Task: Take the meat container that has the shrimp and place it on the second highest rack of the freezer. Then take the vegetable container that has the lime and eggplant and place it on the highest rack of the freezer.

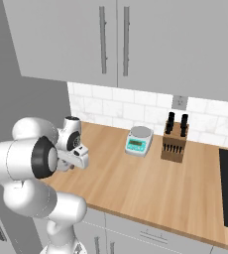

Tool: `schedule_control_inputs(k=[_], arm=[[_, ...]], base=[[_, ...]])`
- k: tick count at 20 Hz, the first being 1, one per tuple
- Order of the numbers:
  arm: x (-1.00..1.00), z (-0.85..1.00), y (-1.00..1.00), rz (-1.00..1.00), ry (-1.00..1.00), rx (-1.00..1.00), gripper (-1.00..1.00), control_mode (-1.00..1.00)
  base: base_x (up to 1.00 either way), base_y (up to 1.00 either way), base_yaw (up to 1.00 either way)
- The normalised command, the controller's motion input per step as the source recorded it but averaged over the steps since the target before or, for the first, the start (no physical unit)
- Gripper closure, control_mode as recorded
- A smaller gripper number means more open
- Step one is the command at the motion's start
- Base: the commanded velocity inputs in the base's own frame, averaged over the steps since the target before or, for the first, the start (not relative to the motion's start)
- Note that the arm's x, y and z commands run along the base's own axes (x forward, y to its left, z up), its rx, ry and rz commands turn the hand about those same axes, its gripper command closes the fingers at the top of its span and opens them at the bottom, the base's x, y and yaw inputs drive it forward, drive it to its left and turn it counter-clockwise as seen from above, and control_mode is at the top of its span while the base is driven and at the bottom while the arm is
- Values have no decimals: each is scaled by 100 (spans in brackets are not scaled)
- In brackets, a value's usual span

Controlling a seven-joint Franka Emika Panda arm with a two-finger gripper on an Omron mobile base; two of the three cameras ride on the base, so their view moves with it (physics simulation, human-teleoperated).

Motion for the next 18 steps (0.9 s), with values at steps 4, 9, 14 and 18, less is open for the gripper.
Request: schedule_control_inputs(k=[4,9,14,18], arm=[[-7,1,0,0,-6,0,100,-100],[-20,26,-17,0,-11,3,100,-100],[-16,44,-31,0,-7,9,100,-100],[-1,61,-28,0,-3,11,100,-100]], base=[[0,0,0],[0,0,0],[0,0,0],[0,0,0]])
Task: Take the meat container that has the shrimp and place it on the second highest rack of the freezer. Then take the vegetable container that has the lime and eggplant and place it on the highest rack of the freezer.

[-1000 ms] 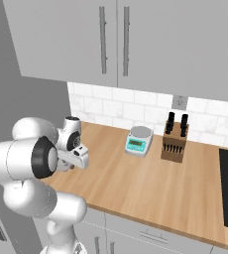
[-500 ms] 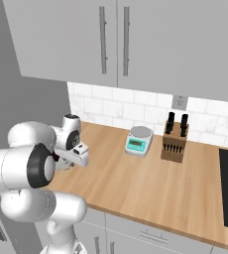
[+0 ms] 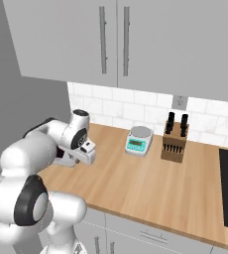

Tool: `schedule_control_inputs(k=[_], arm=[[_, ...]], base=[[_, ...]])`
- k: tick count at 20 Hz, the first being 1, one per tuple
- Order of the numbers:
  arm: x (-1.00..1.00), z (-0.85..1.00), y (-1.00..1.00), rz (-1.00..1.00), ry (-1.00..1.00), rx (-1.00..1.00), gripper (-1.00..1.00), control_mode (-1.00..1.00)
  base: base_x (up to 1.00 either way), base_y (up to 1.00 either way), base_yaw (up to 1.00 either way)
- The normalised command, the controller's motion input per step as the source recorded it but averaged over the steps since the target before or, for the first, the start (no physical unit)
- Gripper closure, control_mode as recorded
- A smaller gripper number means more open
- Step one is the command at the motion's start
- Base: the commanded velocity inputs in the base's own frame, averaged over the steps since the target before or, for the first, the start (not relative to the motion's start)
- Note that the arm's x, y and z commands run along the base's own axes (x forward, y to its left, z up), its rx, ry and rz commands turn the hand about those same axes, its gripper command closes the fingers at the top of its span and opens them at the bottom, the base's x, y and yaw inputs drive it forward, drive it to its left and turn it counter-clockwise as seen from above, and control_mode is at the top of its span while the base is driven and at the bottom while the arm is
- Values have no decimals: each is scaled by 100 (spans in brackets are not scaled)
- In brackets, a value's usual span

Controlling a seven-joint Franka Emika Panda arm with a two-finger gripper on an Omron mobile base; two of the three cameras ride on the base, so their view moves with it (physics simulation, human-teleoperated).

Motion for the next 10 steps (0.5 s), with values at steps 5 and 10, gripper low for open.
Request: schedule_control_inputs(k=[5,10], arm=[[-4,81,-13,0,0,12,100,-100],[-23,86,-4,0,0,10,100,-100]], base=[[0,0,0],[0,0,0]])
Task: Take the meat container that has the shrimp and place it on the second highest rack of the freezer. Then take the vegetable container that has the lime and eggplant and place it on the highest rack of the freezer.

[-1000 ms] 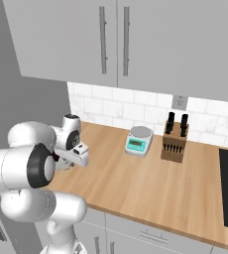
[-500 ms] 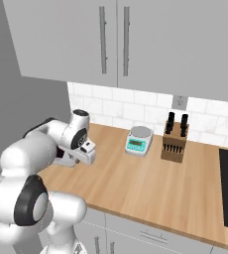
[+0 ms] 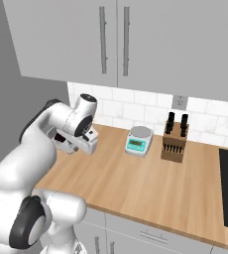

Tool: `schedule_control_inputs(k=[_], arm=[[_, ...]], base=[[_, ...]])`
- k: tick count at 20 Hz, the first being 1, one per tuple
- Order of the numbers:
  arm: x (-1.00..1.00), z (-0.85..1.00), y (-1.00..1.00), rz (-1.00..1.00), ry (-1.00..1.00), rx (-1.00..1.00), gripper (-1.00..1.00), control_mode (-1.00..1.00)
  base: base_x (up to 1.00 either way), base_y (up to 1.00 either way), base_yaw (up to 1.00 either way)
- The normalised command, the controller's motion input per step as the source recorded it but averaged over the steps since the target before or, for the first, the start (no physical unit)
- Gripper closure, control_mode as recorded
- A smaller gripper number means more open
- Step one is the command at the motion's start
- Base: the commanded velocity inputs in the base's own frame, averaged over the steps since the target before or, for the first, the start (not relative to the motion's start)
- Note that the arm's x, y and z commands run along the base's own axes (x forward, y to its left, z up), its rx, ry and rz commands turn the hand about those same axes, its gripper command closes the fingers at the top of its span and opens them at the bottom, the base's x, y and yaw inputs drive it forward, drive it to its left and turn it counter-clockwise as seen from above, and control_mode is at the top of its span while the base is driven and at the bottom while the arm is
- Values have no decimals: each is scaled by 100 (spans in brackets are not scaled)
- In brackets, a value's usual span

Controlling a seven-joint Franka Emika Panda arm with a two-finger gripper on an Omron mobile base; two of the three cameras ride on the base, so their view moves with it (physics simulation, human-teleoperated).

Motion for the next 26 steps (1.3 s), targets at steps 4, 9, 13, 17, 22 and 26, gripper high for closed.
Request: schedule_control_inputs(k=[4,9,13,17,22,26], arm=[[-35,65,0,0,0,0,100,-100],[-42,41,-1,11,1,-7,100,-100],[-56,21,-17,15,0,-10,100,-100],[-62,11,-20,13,0,-5,100,-100],[-55,41,-16,4,0,-1,100,-100],[-59,59,-1,0,-2,0,100,-100]], base=[[0,0,0],[0,0,0],[0,0,0],[0,0,0],[0,0,0],[0,0,0]])
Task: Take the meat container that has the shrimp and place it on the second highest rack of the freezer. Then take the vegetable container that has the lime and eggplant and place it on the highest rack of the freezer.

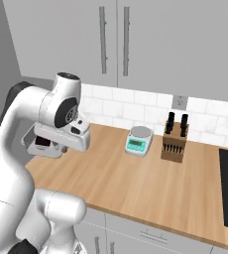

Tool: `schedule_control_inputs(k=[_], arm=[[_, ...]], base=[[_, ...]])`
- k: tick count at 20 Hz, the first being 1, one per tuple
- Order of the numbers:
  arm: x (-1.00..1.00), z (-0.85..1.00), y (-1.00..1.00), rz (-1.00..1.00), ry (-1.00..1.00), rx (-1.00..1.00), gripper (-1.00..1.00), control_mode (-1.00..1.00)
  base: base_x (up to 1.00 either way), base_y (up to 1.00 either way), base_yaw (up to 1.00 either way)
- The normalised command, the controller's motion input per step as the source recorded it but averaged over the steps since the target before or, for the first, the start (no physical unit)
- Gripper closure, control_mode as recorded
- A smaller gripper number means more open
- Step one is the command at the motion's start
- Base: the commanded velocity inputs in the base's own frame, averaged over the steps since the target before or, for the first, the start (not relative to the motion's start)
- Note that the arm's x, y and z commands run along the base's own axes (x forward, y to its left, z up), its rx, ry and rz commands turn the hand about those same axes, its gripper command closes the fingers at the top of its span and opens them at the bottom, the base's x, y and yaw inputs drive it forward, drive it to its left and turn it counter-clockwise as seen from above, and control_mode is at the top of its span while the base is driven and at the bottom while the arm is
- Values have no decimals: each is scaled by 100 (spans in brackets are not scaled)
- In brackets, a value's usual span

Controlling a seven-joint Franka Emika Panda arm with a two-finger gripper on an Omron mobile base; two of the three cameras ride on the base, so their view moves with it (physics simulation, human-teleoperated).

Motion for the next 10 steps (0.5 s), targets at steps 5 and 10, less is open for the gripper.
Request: schedule_control_inputs(k=[5,10], arm=[[-67,25,0,0,-11,0,100,-100],[-71,0,-2,0,-19,1,100,-100]], base=[[0,0,0],[0,0,0]])
